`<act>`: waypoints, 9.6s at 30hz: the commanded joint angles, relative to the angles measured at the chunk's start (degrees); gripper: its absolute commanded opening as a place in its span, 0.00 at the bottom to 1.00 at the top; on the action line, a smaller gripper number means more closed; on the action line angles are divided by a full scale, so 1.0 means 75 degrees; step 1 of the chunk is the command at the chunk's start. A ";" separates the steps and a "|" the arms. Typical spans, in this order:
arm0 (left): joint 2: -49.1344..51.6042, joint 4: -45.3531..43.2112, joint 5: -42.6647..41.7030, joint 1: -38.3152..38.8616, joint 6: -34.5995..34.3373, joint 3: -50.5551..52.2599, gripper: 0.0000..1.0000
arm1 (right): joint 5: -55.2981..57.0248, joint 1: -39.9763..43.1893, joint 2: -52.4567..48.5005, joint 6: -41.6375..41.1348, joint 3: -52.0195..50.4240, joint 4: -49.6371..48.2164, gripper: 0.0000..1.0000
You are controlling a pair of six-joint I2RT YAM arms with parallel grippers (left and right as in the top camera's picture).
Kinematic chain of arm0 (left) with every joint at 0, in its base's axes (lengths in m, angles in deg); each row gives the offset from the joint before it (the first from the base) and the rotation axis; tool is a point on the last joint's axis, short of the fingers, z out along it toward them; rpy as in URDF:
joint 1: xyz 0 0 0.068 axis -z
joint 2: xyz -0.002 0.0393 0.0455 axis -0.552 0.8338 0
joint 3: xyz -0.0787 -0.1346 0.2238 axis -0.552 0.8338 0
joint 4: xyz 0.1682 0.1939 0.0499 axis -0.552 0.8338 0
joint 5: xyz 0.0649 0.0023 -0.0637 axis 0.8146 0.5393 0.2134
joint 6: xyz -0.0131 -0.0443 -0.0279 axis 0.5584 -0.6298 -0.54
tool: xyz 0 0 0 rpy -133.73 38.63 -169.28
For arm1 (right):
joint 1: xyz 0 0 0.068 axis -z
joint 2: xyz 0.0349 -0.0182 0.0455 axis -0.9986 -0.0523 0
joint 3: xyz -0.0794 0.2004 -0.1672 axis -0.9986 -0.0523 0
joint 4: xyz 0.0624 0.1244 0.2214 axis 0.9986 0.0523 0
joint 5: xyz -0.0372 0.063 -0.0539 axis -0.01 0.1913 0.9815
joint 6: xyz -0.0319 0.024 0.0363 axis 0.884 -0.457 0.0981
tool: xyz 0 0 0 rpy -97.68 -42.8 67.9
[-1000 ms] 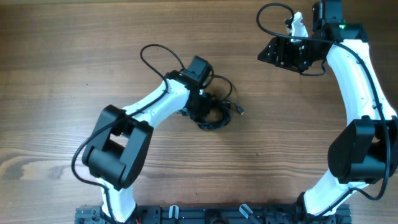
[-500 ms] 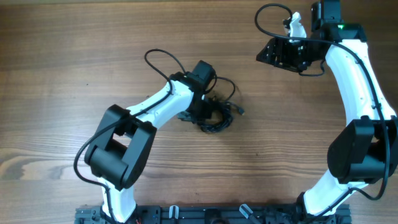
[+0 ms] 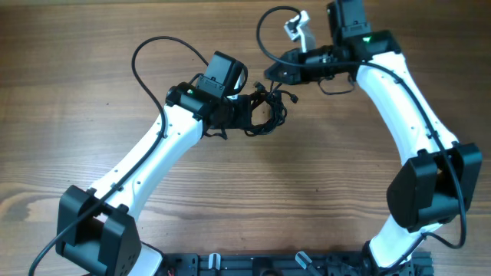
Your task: Untangle cables
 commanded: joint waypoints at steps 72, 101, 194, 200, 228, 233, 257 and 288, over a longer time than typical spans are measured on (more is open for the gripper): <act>-0.0294 -0.1011 -0.4447 -0.1274 -0.2101 -0.0137 0.04 | 0.2518 -0.1303 0.0213 -0.1297 -0.0382 0.0644 0.04; -0.0291 -0.1731 -0.1836 -0.1279 -0.9098 -0.0137 0.04 | 0.3112 -0.0868 0.1623 -0.1915 -0.0146 0.1443 0.26; -0.0291 -0.1443 -0.6417 -0.1813 -1.2100 -0.0128 0.04 | 0.3634 -0.0606 0.0230 -0.1361 0.2002 0.2512 0.46; -0.0291 -0.1443 -0.6417 -0.2017 -1.2103 -0.0128 0.04 | 0.3631 -0.0699 0.0111 -0.1746 0.2002 0.2393 0.37; -0.0291 -0.1466 -0.4357 -0.2052 -1.2123 -0.0128 0.04 | 0.5053 -0.1644 -0.0577 -0.0921 0.2008 0.4648 0.04; -0.0291 -0.1139 -0.2789 -0.2052 -1.2123 -0.0128 0.04 | 0.3238 -0.0994 0.0029 0.1227 0.2084 0.5362 0.04; -0.0291 0.0664 -0.0321 -0.1577 -0.2157 -0.0117 0.18 | 0.3867 -0.1090 0.0428 -0.1405 0.2005 0.3363 0.04; 0.0035 -0.1014 -0.1792 -0.0254 -0.0268 -0.0117 0.31 | 0.2060 -0.0527 -0.1419 0.0708 0.2005 0.3305 0.04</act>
